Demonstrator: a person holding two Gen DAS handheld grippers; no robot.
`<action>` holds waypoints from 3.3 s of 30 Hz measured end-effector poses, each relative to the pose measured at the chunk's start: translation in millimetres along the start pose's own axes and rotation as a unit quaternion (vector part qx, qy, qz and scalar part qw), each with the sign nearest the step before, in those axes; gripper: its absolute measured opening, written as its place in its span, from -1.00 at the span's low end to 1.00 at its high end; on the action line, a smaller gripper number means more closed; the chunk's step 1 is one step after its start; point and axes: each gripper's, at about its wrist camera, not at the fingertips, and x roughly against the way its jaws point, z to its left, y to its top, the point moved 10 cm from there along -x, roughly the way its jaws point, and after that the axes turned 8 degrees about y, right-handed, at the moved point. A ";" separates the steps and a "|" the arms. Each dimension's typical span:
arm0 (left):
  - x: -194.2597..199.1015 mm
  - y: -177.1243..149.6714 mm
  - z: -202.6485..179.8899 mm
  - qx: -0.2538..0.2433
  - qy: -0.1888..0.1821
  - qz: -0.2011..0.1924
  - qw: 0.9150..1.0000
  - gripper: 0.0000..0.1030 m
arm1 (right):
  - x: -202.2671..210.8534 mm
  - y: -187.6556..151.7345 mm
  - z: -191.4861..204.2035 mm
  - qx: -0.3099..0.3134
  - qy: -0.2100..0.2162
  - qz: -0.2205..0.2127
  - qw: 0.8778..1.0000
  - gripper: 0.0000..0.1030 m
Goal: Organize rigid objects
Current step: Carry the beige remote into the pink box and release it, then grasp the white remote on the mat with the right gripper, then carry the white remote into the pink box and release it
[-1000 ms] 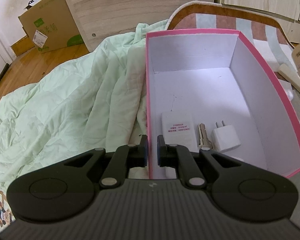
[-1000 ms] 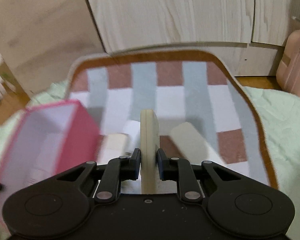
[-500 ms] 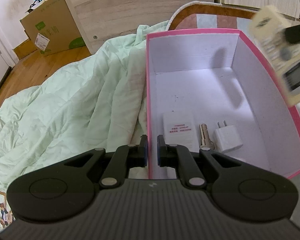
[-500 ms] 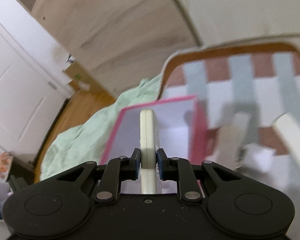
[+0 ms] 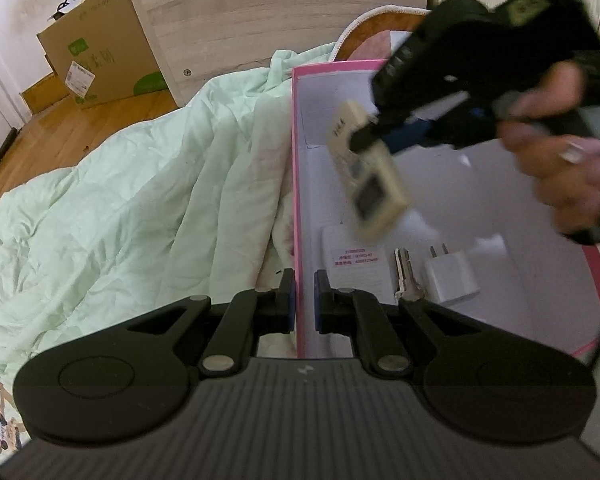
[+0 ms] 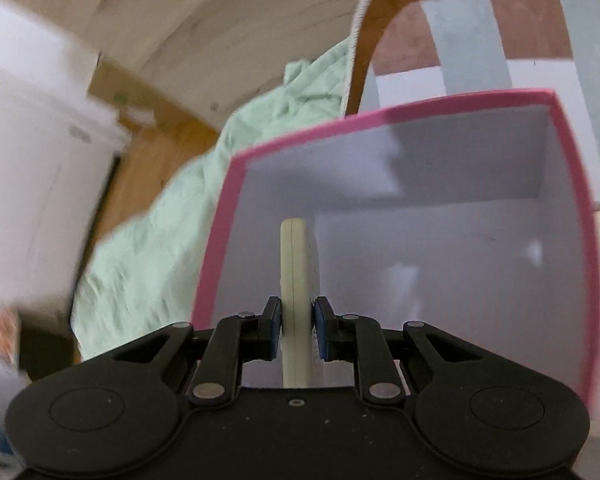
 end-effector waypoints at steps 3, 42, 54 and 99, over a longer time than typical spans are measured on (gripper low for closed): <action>0.9 -0.9 1.7 0.003 -0.005 -0.002 1.000 -0.88 | -9.1 10.3 -11.1 -0.070 0.035 -0.031 0.996 -0.59; 3.3 -0.9 -1.3 -0.005 0.002 -0.006 1.000 -0.88 | 182.8 -17.5 -39.3 0.190 -0.179 -0.136 0.956 -0.07; 5.0 -0.4 -3.7 -0.010 0.008 -0.006 1.000 -0.88 | 142.4 -45.7 -133.5 -0.003 -0.123 -0.079 0.989 -0.07; 4.0 -0.7 -0.6 -0.009 0.002 -0.006 1.000 -0.88 | 139.5 -76.7 -120.9 0.138 -0.276 0.030 0.951 -0.62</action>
